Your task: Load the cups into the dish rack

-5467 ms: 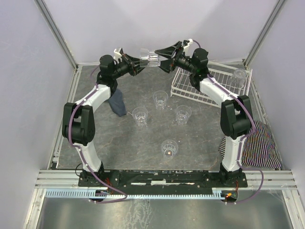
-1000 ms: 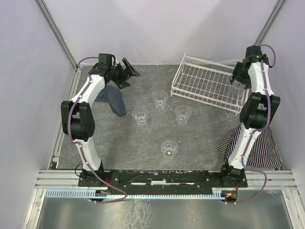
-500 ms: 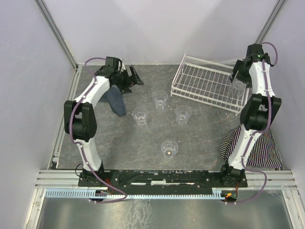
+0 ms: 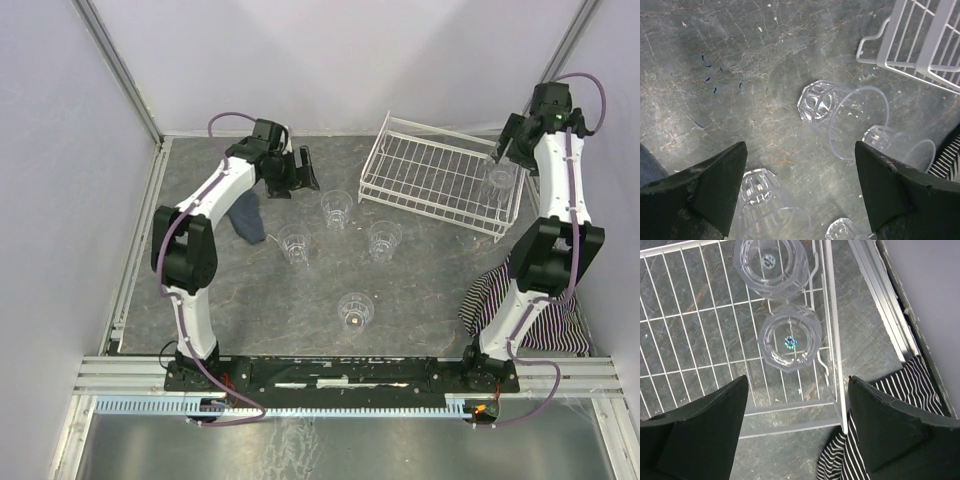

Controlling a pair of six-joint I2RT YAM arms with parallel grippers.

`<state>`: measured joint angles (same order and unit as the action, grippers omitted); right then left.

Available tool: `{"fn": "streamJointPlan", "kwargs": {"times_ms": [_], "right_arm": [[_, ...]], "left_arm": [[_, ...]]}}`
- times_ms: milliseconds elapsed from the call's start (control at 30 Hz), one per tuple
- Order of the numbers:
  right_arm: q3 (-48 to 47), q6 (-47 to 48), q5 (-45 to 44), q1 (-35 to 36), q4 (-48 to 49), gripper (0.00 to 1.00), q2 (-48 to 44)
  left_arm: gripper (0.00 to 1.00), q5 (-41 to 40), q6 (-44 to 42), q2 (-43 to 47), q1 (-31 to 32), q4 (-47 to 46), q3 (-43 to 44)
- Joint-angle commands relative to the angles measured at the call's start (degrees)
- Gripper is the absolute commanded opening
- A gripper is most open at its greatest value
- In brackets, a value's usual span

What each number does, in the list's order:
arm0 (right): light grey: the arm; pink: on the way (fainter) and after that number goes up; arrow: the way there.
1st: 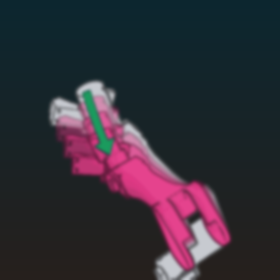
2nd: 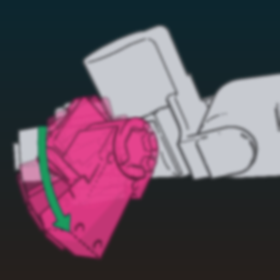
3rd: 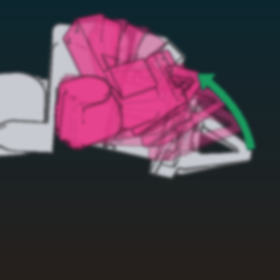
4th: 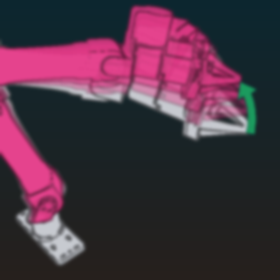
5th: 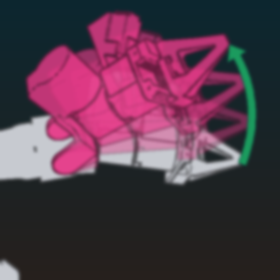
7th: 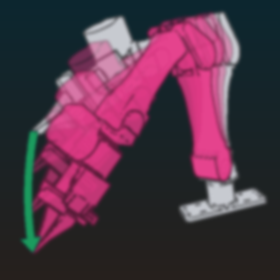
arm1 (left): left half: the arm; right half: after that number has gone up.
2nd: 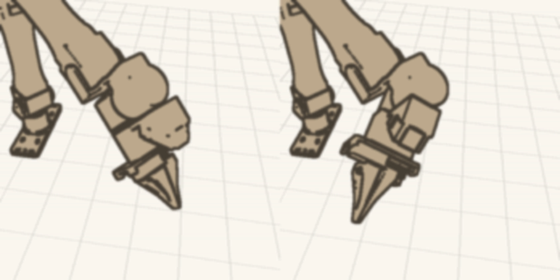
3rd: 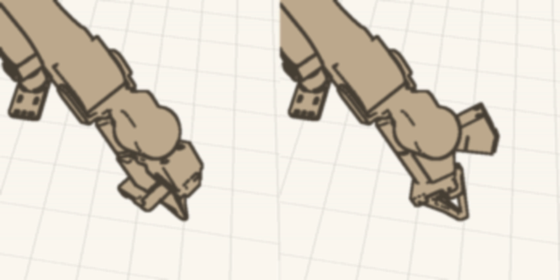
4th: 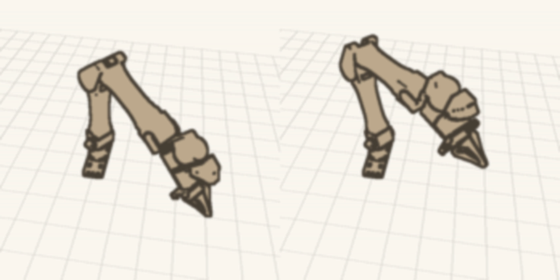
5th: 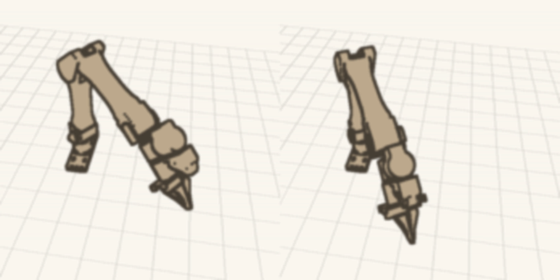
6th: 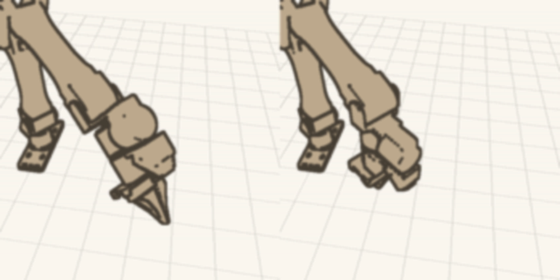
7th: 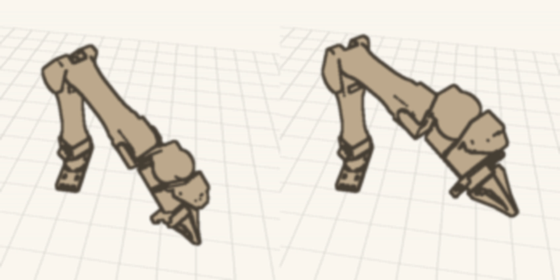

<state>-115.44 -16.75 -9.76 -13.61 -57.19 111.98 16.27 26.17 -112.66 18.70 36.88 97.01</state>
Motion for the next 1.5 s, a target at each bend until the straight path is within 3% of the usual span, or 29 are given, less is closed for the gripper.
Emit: {"fn": "streamJointPlan", "kwargs": {"times_ms": [0,567,767,833,933,1167,1467], "right_arm": [[3.1,-0.8,-1.8,-0.2,2.0,0.88,-6.5],[6.8,-2.3,-0.8,-0.7,3.0,0.87,-13.9],[7.5,-3.6,0.6,-0.8,3.1,0.85,-15.4],[7.0,-3.6,0.6,-0.8,2.8,0.85,-15.7],[5.8,-4.0,0.8,-0.7,2.5,0.85,-16.3],[5.1,-7.4,11.0,-0.6,5.4,0.83,-17.5],[12.4,-19.1,32.3,3.6,15.9,0.86,-16.9]], "left_arm": [[0.93,-4.7,-4.1,-2.6,2.8,1.6,5.2],[0.77,-13.9,-6.5,-11.3,9.9,8.5,13.9],[0.51,-17.3,-6.4,-13.2,10.9,10.3,16.0],[0.28,-17.8,-6.3,-13.6,11.0,10.5,16.2],[0.04,-18.0,-5.9,-13.8,10.9,10.5,16.7],[0.03,-16.4,-4.9,-9.2,9.9,11.2,15.1],[0.03,-1.7,1.3,1.6,3.3,6.2,10.5]]}}
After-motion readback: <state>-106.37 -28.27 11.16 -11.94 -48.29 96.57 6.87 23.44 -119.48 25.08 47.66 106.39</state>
